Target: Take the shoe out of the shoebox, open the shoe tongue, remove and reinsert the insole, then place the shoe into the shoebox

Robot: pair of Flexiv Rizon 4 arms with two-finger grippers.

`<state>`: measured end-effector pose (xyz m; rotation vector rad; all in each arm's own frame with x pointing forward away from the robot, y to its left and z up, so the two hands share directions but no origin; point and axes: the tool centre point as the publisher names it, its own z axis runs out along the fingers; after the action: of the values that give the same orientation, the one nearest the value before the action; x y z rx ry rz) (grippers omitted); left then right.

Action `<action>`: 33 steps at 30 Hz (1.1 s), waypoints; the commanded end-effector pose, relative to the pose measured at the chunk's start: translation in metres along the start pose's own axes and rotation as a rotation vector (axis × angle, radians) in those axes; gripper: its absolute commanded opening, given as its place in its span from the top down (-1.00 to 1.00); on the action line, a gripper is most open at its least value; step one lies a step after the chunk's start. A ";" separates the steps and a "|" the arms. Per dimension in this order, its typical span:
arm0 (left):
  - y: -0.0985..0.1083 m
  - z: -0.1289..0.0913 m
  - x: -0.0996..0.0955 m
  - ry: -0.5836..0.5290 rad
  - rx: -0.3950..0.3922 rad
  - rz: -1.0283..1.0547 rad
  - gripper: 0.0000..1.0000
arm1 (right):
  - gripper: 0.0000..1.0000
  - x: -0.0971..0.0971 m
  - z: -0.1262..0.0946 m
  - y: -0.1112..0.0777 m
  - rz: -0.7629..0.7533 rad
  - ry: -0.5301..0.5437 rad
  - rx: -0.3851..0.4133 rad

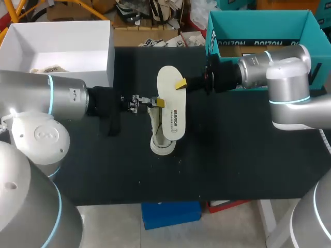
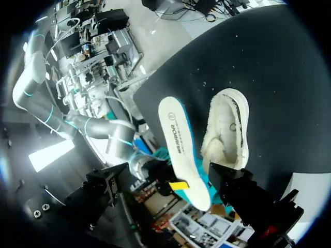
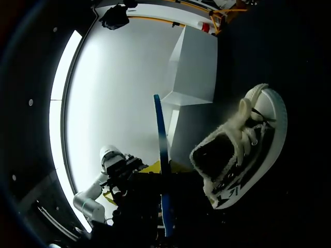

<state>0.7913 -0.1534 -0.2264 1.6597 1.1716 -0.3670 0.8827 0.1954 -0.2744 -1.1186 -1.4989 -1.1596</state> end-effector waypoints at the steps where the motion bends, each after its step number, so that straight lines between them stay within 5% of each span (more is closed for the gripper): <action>1: 0.009 0.009 -0.018 0.491 0.145 0.310 -1.00 | 1.00 0.000 0.001 0.001 0.001 -0.001 0.002; 16: 0.009 0.009 -0.018 0.491 0.145 0.310 -1.00 | 1.00 0.000 0.001 0.001 0.001 -0.001 0.002; 22: 0.018 0.039 -0.015 0.851 0.357 0.064 -1.00 | 1.00 0.000 0.001 0.001 0.001 -0.001 0.002; 30: 0.025 0.046 -0.018 1.138 0.393 -0.040 -1.00 | 1.00 0.000 0.001 0.001 0.001 -0.001 0.002; 33: 0.025 0.046 -0.018 1.138 0.393 -0.040 -1.00 | 1.00 0.000 0.001 0.001 0.001 -0.001 0.002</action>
<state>0.8126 -0.1951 -0.2228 2.0331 1.4668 -0.2550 0.8827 0.1954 -0.2744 -1.1185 -1.4989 -1.1595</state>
